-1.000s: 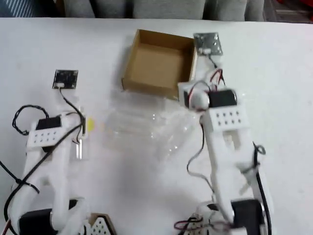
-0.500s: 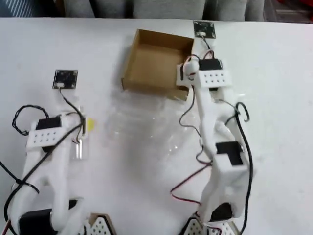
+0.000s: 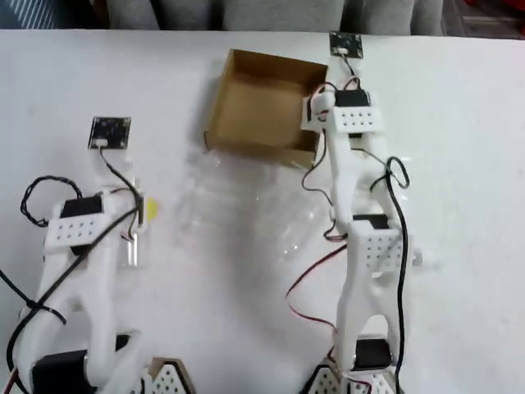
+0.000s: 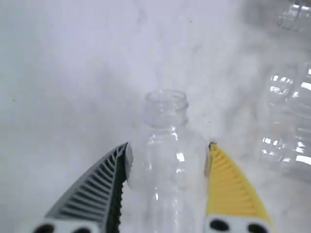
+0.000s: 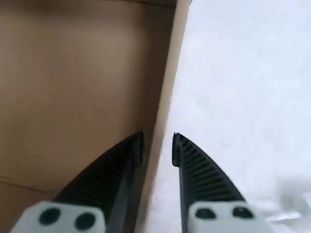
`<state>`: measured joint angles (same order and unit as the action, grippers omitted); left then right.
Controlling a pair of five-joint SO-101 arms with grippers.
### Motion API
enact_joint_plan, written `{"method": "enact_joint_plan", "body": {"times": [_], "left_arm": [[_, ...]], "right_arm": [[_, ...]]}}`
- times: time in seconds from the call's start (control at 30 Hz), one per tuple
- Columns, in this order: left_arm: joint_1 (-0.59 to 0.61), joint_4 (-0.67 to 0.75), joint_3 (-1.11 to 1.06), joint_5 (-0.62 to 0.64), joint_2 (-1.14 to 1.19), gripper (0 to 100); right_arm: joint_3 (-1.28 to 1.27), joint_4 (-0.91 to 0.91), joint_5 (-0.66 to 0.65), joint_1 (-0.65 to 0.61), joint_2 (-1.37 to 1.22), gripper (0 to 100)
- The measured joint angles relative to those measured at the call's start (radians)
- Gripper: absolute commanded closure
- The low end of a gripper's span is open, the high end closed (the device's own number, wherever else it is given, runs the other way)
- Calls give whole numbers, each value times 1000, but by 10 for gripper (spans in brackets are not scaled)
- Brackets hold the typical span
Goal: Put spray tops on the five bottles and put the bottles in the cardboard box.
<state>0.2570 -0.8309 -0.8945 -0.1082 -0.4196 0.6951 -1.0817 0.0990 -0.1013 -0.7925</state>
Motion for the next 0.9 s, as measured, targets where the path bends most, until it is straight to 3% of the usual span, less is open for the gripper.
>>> {"method": "enact_joint_plan", "body": {"times": [0.13,0.33,0.9], "left_arm": [[0,0,0,0,0,976],[0,0,0,0,0,976],[0,0,0,0,0,976]], "right_arm": [[89,-37,0,0,-64,848],[226,-130,-69,-23,-172,984],[439,-394,-344,-35,-252,981]]}}
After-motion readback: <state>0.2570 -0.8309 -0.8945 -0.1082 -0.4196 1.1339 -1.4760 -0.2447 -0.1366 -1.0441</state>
